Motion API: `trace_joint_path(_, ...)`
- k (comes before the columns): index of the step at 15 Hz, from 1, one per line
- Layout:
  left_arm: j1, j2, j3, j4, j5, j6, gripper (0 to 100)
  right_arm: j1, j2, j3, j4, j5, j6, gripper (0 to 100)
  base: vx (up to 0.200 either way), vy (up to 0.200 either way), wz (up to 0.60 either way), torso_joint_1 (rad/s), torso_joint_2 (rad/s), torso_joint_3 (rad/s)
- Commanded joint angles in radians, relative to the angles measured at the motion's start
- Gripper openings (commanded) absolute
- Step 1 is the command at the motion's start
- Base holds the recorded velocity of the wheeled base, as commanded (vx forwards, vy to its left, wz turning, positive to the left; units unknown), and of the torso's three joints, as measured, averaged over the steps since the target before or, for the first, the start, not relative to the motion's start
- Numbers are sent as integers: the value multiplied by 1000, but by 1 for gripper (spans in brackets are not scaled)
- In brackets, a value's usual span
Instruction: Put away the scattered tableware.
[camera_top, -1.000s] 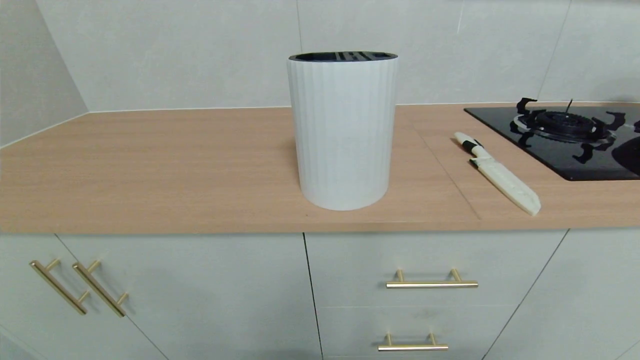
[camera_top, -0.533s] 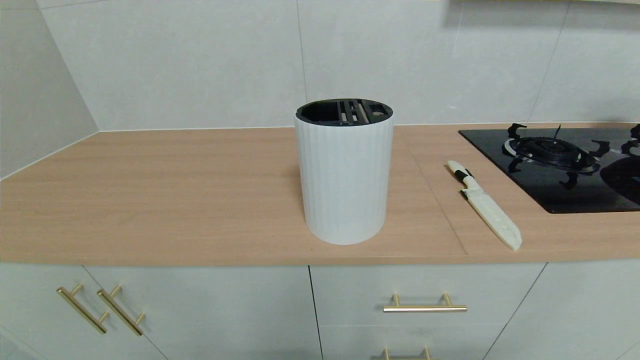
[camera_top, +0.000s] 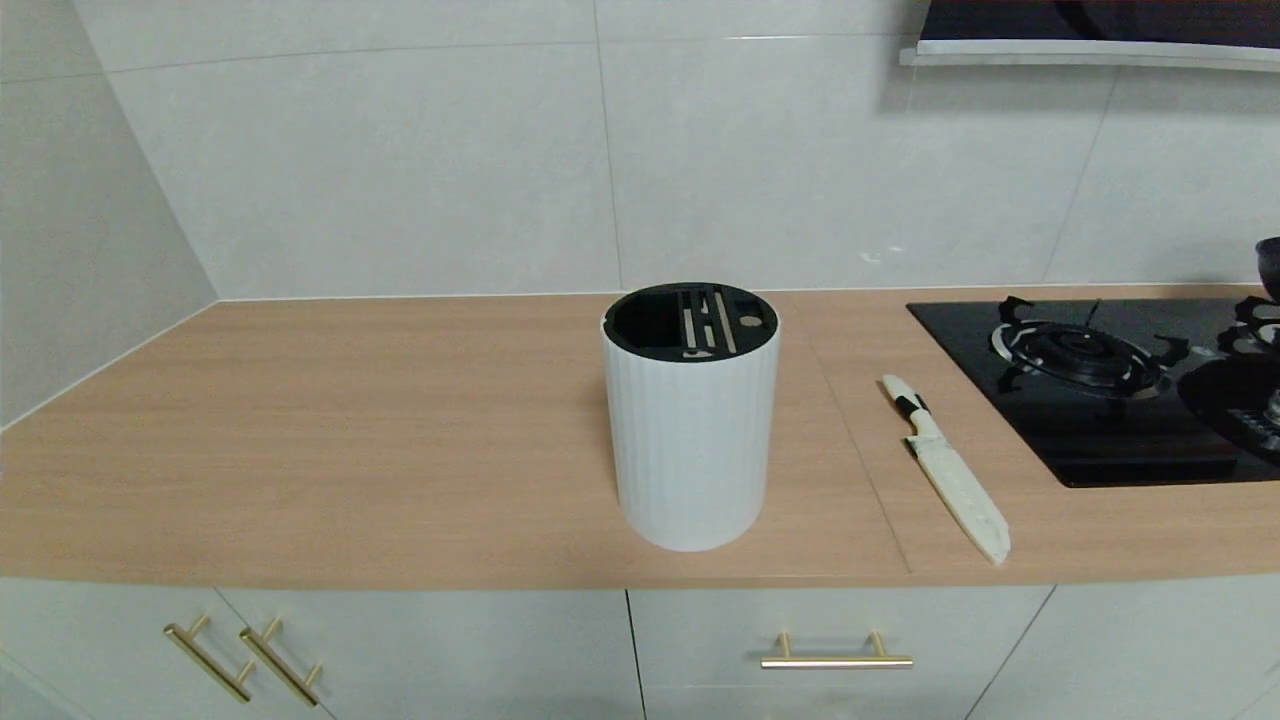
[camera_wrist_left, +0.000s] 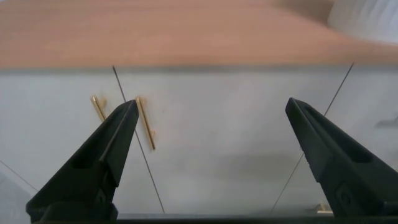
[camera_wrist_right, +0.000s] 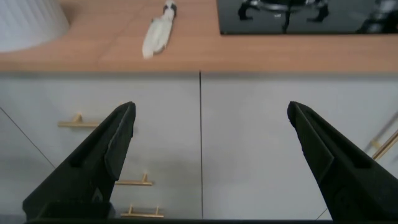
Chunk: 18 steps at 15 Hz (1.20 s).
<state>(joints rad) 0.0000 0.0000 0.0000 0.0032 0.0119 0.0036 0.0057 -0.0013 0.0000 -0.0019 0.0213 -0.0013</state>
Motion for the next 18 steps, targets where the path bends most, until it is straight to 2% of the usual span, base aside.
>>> trace_joint_path(1,0,0,0,0,0,-1,100,0,1,0,0,0,0,100,0,0,0,227,-520,-286)
trace_joint_path(12,0,0,0,0,0,1,100,0,1,0,-1,0,0,100,0,0,0,258,-565,-304)
trace_joint_path(18,0,0,0,0,0,-1,100,0,1,0,0,0,0,100,0,0,0,158,-330,-173)
